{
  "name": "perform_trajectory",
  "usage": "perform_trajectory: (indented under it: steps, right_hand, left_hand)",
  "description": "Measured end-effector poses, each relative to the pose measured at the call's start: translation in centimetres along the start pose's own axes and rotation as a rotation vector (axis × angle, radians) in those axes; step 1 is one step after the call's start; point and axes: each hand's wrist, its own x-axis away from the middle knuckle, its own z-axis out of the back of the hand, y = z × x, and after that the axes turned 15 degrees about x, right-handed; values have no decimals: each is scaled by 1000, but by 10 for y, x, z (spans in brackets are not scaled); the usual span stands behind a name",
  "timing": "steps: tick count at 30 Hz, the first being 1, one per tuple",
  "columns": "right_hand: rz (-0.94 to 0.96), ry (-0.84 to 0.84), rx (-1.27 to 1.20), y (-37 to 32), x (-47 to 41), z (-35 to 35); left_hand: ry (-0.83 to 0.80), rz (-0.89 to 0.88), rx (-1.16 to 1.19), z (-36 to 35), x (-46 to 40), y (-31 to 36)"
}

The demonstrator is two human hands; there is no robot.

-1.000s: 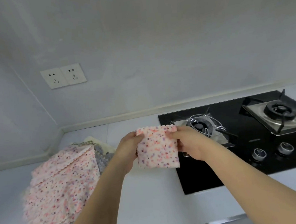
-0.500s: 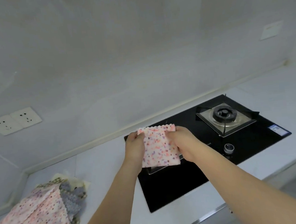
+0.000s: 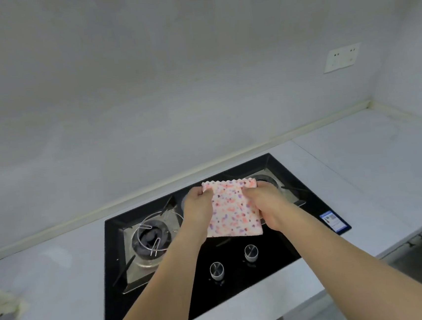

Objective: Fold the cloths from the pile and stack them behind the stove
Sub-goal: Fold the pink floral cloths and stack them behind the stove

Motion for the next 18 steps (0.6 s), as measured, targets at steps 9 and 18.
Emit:
perform_trajectory:
  steps: [9, 18]
  right_hand:
    - [-9, 150, -15, 10, -58, 121]
    - [-27, 159, 84, 14, -148, 254]
  left_hand:
    - [-69, 100, -20, -141, -50, -17]
    - [32, 35, -62, -290, -88, -25]
